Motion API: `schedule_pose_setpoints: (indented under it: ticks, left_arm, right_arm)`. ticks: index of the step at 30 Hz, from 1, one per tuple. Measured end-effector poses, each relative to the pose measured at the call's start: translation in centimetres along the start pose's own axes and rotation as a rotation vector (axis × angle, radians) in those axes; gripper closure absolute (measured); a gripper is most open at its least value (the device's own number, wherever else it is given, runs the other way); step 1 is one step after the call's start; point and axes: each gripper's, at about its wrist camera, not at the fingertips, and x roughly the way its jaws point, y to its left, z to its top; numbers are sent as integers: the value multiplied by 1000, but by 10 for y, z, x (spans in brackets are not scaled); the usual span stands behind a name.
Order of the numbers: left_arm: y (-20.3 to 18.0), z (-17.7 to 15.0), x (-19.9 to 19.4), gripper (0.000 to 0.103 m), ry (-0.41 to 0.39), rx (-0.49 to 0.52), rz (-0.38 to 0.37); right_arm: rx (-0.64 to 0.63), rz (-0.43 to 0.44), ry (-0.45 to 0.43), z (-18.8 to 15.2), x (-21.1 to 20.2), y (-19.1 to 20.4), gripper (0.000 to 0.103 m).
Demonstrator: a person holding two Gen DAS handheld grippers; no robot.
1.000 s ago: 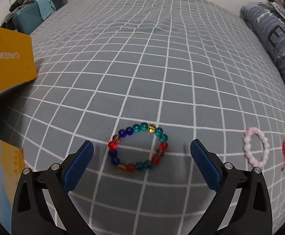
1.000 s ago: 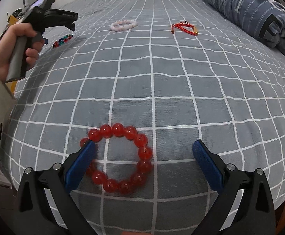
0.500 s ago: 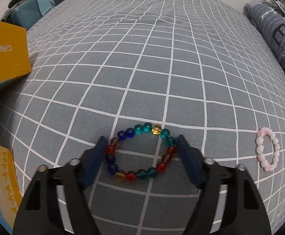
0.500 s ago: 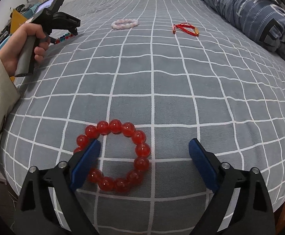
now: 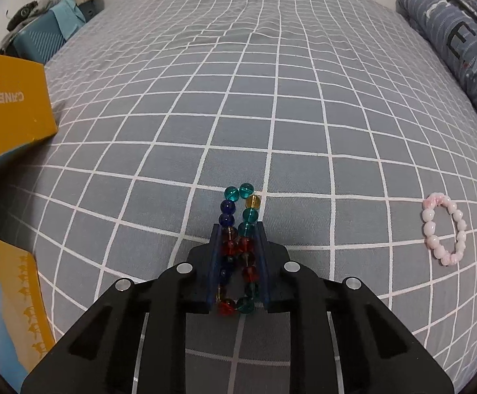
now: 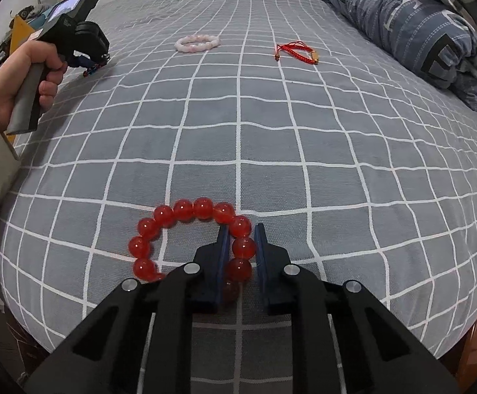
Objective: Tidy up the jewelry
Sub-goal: 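Grasp the multicolour glass bead bracelet with the left tool while the right tool grasps the red bead bracelet, then lift both bead bracelets and carry them over the white box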
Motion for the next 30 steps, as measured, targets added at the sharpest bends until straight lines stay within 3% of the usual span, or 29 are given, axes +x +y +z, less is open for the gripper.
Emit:
schedule_pose_setpoints:
  ticks: [15,16,30]
  left_arm:
    - [5,-2,-17,85,5,-3,-24]
    - [5,-3,-20,94,1,-1,-24]
    - [13,-5,-50,94,-16,5,-59]
  right_arm:
    - [9,20,-23,3,-14,3,90]
    - [11,23,-27,4,-16,3,90]
    - [-2,53,-87,14,-41,16,90]
